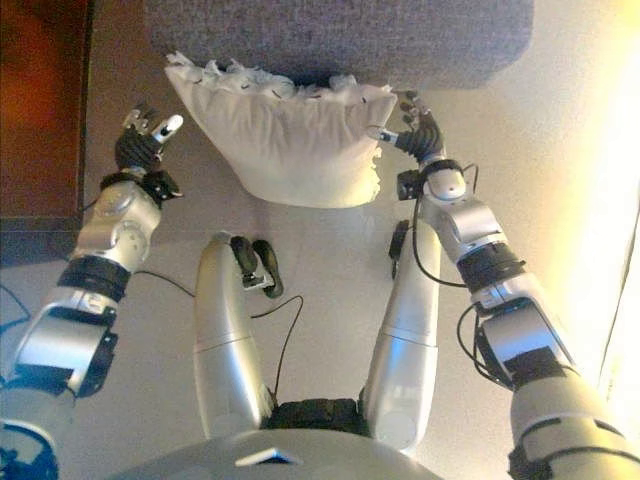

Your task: Pick up the cushion and take it to the sofa

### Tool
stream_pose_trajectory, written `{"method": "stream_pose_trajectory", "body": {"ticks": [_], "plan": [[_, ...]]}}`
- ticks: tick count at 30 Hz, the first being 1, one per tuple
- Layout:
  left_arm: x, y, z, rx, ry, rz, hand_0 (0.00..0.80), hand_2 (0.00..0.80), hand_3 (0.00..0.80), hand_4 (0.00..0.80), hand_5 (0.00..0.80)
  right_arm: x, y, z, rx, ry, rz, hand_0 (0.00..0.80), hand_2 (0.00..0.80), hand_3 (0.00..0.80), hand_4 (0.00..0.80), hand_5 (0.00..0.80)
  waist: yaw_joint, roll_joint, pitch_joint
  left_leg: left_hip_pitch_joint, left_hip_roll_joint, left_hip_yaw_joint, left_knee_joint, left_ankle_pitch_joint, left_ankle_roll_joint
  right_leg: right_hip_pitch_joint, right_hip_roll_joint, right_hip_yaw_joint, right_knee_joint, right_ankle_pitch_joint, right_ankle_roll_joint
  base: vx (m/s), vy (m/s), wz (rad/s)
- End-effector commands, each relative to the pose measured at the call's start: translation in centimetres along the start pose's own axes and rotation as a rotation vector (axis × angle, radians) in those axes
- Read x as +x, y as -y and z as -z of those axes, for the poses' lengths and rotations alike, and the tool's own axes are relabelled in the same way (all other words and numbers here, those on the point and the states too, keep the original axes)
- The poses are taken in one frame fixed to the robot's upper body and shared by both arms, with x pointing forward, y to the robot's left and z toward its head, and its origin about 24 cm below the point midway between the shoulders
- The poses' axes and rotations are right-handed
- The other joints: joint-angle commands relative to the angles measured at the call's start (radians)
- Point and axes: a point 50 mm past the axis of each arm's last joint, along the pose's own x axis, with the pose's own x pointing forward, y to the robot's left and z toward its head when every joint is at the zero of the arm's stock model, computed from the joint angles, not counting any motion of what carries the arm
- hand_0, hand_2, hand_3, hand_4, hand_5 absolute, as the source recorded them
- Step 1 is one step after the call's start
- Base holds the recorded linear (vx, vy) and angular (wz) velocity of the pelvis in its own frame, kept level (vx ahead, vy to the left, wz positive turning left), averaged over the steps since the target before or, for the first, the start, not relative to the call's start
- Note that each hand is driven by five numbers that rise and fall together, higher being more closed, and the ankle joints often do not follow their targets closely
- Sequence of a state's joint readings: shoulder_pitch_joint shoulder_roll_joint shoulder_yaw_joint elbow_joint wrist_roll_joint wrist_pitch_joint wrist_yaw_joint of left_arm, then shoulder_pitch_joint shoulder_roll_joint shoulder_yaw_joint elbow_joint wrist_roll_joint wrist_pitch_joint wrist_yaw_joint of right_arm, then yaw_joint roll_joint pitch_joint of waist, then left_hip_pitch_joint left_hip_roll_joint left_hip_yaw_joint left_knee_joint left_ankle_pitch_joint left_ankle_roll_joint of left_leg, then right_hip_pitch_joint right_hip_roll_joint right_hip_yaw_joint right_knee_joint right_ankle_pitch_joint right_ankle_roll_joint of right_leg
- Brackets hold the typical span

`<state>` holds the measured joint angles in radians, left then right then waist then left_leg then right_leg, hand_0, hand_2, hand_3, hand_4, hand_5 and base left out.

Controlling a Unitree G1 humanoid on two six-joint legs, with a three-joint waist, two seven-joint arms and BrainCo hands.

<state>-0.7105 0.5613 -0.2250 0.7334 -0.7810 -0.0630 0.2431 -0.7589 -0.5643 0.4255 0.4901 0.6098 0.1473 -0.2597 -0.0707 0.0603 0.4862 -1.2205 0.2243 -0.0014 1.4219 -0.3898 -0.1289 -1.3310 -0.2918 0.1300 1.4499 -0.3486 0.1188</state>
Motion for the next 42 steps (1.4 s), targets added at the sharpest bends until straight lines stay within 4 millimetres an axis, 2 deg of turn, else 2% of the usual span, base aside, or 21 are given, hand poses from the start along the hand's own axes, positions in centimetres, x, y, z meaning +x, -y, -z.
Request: {"method": "stream_pose_trajectory", "body": {"ticks": [1,7,12,18,23,29,35,38,42], "plan": [[0.6,-1.7,-1.3,-0.108,0.036,-0.096,0.0,0.0,0.0,0.0,0.0,-0.7,1.1,0.9,0.025,-0.007,0.041,0.0,0.0,0.0,0.0,0.0,-0.023,0.035,-0.033,-0.029,0.017,0.046,-0.07,0.065,0.028,0.06,-0.015,0.005,-0.023,-0.011,-0.066,-0.002,0.043,0.02],[1.1,-1.7,-2.0,-0.174,0.026,-0.06,0.0,0.0,0.0,0.0,0.0,-0.3,2.3,1.4,0.036,-0.047,0.006,0.0,0.0,0.0,0.0,0.0,-0.028,0.037,-0.019,-0.018,0.026,0.055,-0.074,0.061,0.024,0.07,-0.022,0.005,-0.041,-0.005,-0.064,0.001,0.045,-0.01],[1.8,-1.6,-3.5,-0.193,0.042,-0.018,0.0,0.0,0.0,0.0,0.0,0.3,1.0,0.0,0.028,-0.036,-0.18,0.0,0.0,0.0,0.0,0.0,-0.029,0.042,-0.01,-0.02,0.029,0.063,-0.077,0.06,0.021,0.066,-0.031,0.012,-0.054,0.004,-0.062,-0.005,0.049,-0.01],[1.8,0.1,-4.5,-0.314,0.113,0.127,0.0,0.0,0.0,0.0,0.0,1.0,-0.3,-1.2,0.021,-0.049,-0.316,0.0,0.0,0.0,0.0,0.0,-0.009,0.055,0.0,-0.01,0.023,0.075,-0.09,0.055,0.021,0.079,-0.05,0.007,-0.082,0.008,-0.064,-0.004,0.017,0.01],[0.6,2.5,-3.0,-0.316,0.13,0.269,0.0,0.0,0.0,0.0,0.0,1.3,-0.5,-1.6,0.006,-0.064,-0.344,0.0,0.0,0.0,0.0,0.0,0.031,0.063,0.008,-0.003,0.009,0.072,-0.097,0.048,0.024,0.095,-0.069,-0.008,-0.081,-0.001,-0.066,-0.015,-0.02,0.13],[-0.7,3.6,-2.2,-0.421,0.182,0.363,0.0,0.0,0.0,0.0,0.0,1.6,0.4,-1.4,0.041,-0.091,-0.286,0.0,0.0,0.0,0.0,0.0,0.073,0.063,0.015,-0.001,-0.006,0.06,-0.098,0.038,0.023,0.109,-0.094,-0.033,-0.075,-0.016,-0.065,-0.009,-0.058,0.19],[-3.2,4.1,-0.1,-0.545,0.223,0.435,0.0,0.0,0.0,0.0,0.0,1.9,2.0,-0.7,0.113,-0.102,-0.166,0.0,0.0,0.0,0.0,0.0,0.119,0.076,0.026,0.0,-0.028,0.052,-0.095,0.02,0.024,0.111,-0.12,-0.055,-0.06,-0.033,-0.065,-0.019,-0.053,0.22],[-5.2,4.3,1.2,-0.61,0.231,0.463,0.0,0.0,0.0,0.0,0.0,1.7,2.7,-0.7,0.148,-0.06,-0.119,0.0,0.0,0.0,0.0,0.0,0.146,0.082,0.033,-0.005,-0.047,0.046,-0.096,0.01,0.027,0.106,-0.132,-0.065,-0.053,-0.043,-0.067,-0.041,-0.089,0.25],[-7.0,3.5,2.5,-0.621,0.22,0.443,0.0,0.0,0.0,0.0,0.0,1.1,2.9,-0.7,0.169,-0.015,-0.085,0.0,0.0,0.0,0.0,0.0,0.171,0.078,0.033,-0.015,-0.064,0.035,-0.104,0.008,0.029,0.102,-0.14,-0.084,-0.056,-0.046,-0.069,-0.034,-0.103,0.24]]}}
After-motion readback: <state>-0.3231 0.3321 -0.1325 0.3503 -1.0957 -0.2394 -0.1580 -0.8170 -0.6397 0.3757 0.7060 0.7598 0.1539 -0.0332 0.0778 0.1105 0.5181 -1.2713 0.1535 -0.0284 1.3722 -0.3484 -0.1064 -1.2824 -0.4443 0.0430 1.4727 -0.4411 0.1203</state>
